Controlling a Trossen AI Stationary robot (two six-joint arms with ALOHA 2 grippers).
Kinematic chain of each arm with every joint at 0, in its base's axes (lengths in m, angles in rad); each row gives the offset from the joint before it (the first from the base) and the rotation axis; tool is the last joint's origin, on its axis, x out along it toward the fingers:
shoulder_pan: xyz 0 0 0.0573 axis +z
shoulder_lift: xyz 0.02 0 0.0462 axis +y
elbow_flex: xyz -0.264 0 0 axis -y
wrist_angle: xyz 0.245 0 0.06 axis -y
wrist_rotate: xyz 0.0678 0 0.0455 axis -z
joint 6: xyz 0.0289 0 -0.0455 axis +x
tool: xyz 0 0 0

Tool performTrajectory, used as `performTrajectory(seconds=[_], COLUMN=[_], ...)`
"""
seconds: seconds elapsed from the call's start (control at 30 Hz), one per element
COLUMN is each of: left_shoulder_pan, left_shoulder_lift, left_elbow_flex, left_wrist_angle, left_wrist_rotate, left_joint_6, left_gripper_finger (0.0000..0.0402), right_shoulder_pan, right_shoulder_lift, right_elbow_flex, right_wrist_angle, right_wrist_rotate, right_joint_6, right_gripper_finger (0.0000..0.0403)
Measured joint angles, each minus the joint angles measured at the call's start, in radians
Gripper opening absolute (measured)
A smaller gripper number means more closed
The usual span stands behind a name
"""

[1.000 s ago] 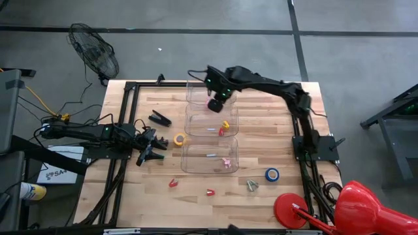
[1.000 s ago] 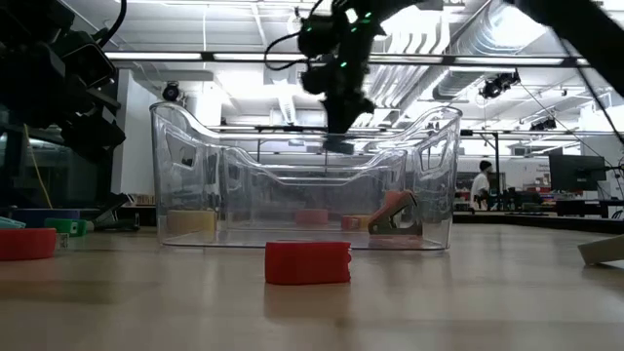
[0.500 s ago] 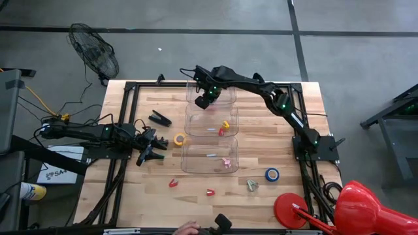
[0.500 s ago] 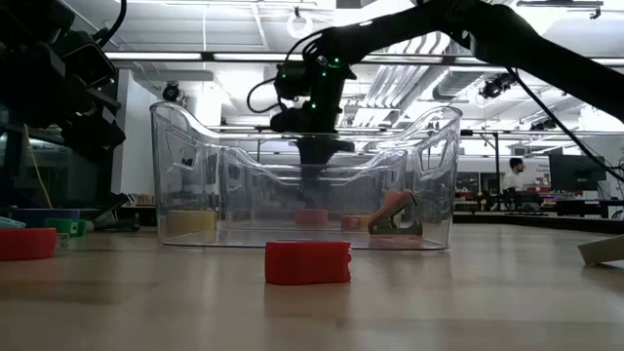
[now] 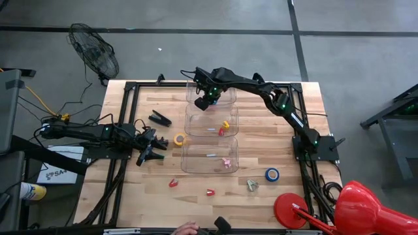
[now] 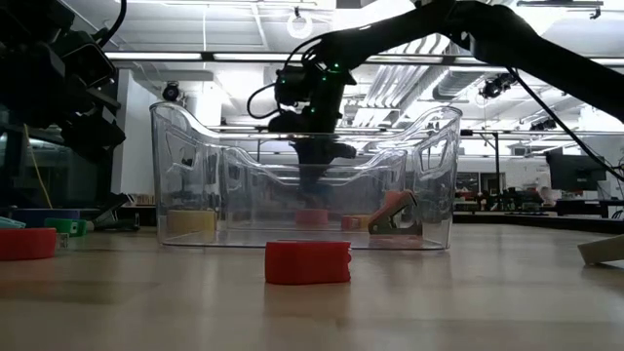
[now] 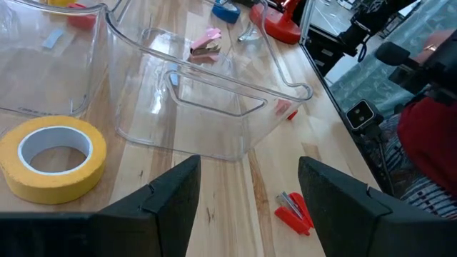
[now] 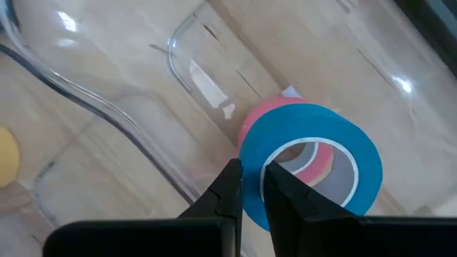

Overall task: Pick and place Stapler, Stapler remover, tape
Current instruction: Put the blue tape into the top transparent bin

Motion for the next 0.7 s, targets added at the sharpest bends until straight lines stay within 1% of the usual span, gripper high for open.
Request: performTrajectory(seconds=[0.7], left_shoulder_pan=[0.000], left_shoulder_lift=[0.000], left_elbow_flex=[0.000], left_wrist_angle=[0.000], left_wrist_rotate=[0.000], left_joint_6=[0.000], left_gripper_finger=[0.0231], right_shoulder_pan=[0.006], right_shoulder_lift=[0.020], right_elbow_flex=[0.000], right_wrist_angle=[0.006], right_wrist_rotate=[-0.024], right_joint_6=[0.009], right_gripper_finger=[0.0036])
